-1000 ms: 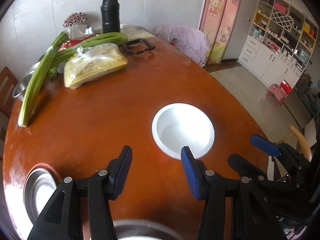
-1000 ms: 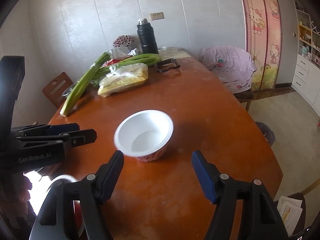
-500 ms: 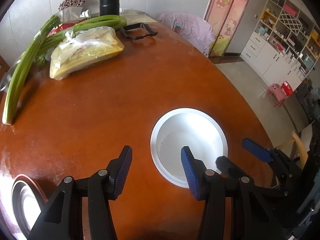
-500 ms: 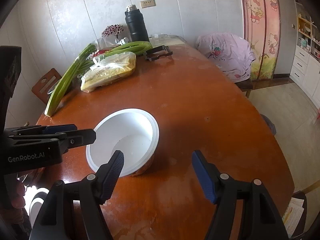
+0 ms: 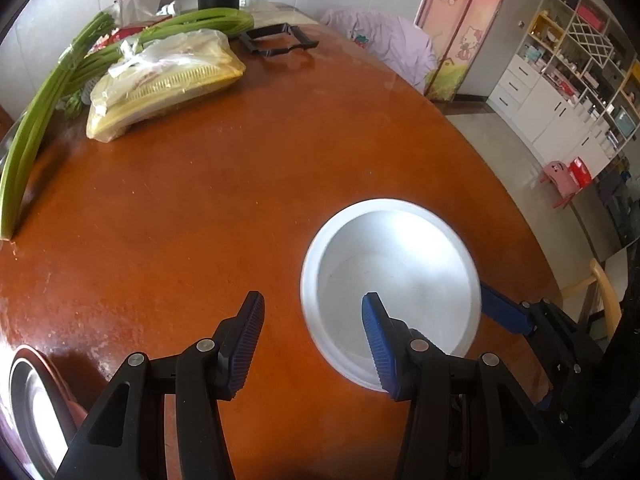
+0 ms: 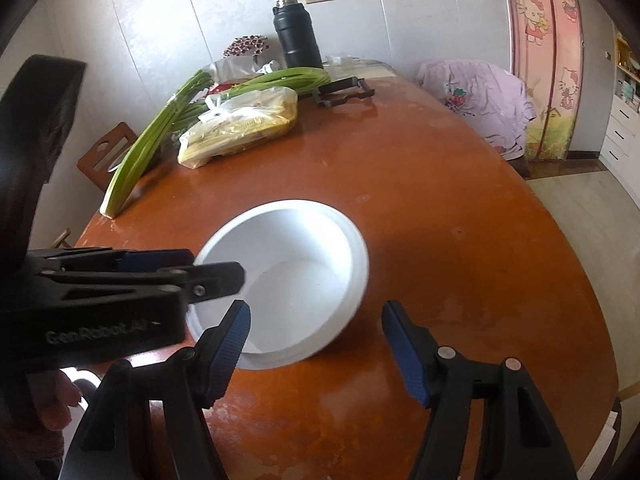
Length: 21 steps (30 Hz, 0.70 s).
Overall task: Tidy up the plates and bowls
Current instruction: 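Move the left tool to the other red-printed white paper bowl, then grasp the red-printed white bowl rim with the left tool and lift it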
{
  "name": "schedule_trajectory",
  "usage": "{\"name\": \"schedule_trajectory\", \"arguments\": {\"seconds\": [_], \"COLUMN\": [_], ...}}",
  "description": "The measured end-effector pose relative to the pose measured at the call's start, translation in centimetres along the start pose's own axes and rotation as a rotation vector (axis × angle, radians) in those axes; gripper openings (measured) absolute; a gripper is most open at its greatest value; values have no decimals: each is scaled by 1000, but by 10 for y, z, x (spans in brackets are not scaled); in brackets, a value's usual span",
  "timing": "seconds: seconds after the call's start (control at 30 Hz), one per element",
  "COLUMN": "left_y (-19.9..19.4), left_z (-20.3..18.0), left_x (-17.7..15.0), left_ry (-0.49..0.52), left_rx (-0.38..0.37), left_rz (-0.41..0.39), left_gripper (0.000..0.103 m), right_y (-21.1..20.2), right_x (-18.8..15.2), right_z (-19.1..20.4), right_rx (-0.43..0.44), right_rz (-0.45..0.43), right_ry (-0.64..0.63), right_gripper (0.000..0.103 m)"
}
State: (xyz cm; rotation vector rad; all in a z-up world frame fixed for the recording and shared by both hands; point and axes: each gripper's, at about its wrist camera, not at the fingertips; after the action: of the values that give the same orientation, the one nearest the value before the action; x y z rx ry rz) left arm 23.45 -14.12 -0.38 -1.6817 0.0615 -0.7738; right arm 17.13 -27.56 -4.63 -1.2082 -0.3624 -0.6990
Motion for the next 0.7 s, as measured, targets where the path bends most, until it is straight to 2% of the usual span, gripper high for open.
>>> {"name": "schedule_trajectory", "arguments": {"seconds": [0.17, 0.23, 0.3, 0.43, 0.53, 0.63, 0.7], "left_y": [11, 14, 16, 14, 2, -14, -22], "left_z": [5, 5, 4, 4, 5, 4, 2], "left_x": [-1, -3, -4, -7, -12, -20, -25], "left_ry": [-26, -30, -32, -36, -26, -10, -4], "left_rx": [-35, -57, -92, -94, -84, -63, -56], "left_rz": [44, 56, 69, 76, 59, 30, 21], "left_gripper": [47, 37, 24, 24, 24, 27, 33], "right_y": [3, 4, 3, 4, 0, -7, -11], "right_x": [-2, -5, -7, -10, -13, -20, -25], "right_z": [3, 5, 9, 14, 14, 23, 31], "right_rx": [32, 48, 66, 58, 90, 106, 111], "right_rz": [20, 29, 36, 41, 46, 49, 49], "right_ry": [-2, -3, -9, -15, 13, 1, -15], "right_gripper": [65, 65, 64, 62, 62, 62, 63]}}
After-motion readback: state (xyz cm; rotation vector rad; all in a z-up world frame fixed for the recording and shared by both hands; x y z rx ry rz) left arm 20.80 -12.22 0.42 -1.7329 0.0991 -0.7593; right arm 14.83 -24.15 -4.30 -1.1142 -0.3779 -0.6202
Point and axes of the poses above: each gripper's, at about its wrist camera, not at the fingertips, and y roughly the way its jaws point, z to its left, x to its top, and after that the axes turned 11 degrees about y, right-handed
